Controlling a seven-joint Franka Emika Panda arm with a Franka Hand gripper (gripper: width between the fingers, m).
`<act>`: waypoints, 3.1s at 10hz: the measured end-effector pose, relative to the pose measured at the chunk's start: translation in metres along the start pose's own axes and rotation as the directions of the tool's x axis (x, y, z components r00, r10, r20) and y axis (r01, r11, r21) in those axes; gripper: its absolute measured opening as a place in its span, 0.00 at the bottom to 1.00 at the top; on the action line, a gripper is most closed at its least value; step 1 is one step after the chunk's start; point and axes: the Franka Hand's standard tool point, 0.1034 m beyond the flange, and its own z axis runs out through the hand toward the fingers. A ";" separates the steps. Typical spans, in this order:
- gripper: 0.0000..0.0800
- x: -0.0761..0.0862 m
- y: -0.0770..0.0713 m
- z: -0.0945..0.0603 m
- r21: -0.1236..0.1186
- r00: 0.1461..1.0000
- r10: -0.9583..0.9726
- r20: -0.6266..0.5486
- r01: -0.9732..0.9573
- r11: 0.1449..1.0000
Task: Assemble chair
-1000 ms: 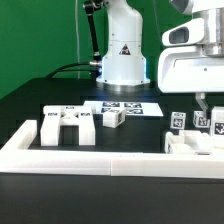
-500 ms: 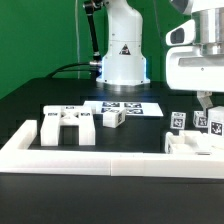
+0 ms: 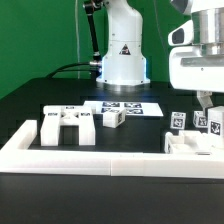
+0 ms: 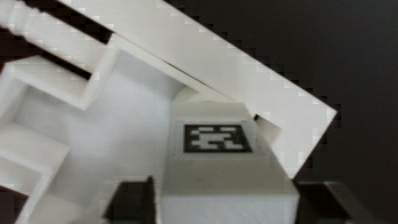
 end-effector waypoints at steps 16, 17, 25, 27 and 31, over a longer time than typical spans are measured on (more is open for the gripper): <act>0.44 -0.004 -0.003 0.000 -0.023 0.338 -0.941 -0.001 0.941 0.338; 0.44 -0.003 -0.003 0.000 -0.024 0.338 -0.941 -0.001 0.941 0.338; 0.36 0.000 -0.002 0.001 -0.016 0.753 -0.658 -0.013 0.657 0.753; 0.36 0.001 -0.001 0.001 -0.012 0.856 -0.517 -0.016 0.517 0.856; 0.36 0.001 -0.001 0.001 -0.012 0.995 -0.088 -0.039 0.088 0.996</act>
Offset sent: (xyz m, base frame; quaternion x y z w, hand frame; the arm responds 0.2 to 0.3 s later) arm 0.0000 0.0000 0.0000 0.0000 0.0000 -0.1296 0.9916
